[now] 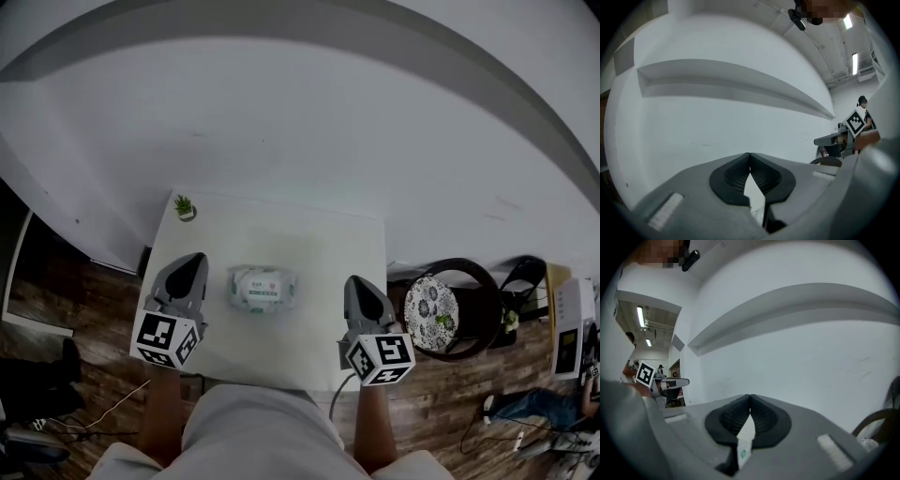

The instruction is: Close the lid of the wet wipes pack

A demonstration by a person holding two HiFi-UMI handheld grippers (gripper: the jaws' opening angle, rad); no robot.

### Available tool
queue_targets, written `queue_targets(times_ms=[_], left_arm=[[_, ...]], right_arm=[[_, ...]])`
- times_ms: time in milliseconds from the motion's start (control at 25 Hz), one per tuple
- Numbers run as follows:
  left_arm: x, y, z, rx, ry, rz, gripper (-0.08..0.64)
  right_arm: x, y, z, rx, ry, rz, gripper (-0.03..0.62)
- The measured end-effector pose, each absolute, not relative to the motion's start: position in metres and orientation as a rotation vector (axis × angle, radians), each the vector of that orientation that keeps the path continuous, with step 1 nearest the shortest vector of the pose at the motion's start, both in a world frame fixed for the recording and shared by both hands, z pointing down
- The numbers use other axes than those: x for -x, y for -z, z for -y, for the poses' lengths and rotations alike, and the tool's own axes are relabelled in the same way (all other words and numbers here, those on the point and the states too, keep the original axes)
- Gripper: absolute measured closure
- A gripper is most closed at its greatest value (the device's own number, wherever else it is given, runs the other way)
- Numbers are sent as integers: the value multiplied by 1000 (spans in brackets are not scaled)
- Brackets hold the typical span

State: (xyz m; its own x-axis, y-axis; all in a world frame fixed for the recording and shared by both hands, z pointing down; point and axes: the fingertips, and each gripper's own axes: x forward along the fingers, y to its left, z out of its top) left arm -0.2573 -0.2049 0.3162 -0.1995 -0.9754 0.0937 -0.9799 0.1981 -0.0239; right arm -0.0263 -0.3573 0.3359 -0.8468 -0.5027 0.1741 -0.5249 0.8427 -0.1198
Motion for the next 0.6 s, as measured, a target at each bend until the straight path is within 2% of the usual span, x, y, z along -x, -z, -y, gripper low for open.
queue_targets(times_ms=[600], left_arm=[[259, -293, 188, -1959, -80, 2431, 555]], right_arm=[[13, -315, 352, -884, -184, 2908, 589]])
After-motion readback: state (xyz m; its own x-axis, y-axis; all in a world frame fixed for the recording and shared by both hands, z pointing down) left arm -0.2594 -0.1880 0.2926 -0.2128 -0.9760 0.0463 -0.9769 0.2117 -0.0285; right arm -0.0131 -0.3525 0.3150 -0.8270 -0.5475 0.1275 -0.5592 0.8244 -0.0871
